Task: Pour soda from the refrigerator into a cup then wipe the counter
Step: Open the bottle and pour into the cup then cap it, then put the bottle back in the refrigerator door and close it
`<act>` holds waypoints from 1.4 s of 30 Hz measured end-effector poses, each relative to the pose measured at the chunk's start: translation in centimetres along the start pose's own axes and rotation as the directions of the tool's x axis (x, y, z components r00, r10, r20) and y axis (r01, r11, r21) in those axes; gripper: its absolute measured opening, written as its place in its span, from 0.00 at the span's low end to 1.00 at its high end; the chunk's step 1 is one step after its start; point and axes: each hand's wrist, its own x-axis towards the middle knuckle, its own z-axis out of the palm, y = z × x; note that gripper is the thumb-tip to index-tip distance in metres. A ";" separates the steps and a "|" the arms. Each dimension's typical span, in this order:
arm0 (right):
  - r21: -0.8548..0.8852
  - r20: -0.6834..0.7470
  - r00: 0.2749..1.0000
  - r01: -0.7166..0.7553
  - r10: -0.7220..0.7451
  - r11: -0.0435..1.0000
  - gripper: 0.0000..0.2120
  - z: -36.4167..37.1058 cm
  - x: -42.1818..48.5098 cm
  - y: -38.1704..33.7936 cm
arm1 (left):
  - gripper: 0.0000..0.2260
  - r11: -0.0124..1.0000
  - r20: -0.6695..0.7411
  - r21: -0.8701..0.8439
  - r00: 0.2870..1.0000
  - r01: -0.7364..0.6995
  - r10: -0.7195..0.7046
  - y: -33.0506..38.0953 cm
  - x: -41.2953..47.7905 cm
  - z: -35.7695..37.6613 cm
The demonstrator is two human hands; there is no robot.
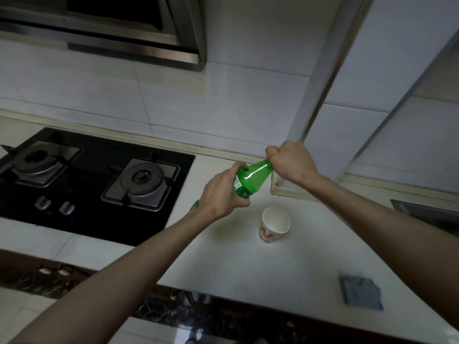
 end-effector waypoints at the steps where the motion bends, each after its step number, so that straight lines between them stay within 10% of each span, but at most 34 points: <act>1: -0.013 0.010 1.000 0.001 -0.001 1.000 0.20 -0.3 0.0 -0.2 | 0.32 1.000 0.004 -0.025 1.000 0.010 -0.010 0.0 0.0 0.1; 7: 0.134 0.014 0.998 0.061 -0.063 0.989 0.35 -1.4 -1.2 -1.2 | 0.31 0.976 0.052 -0.199 0.995 0.088 -0.079 -0.5 0.4 -1.1; 12: 0.610 0.094 0.988 0.039 -0.121 0.792 0.24 0.2 -2.6 -1.5 | 0.28 0.895 -0.048 -0.403 0.972 0.190 -0.228 -0.1 -0.5 -2.4; 21: 0.786 0.132 0.886 0.180 -0.444 0.592 0.16 1.6 -5.4 -3.5 | 0.25 0.858 -0.309 -0.469 0.871 0.211 -0.382 1.5 -6.6 -4.3; 42: 0.757 0.127 0.167 0.621 -0.978 0.204 0.16 12.3 -24.9 -25.6 | 0.30 0.691 -0.606 -0.586 0.338 0.424 -0.721 -5.7 -36.6 -16.4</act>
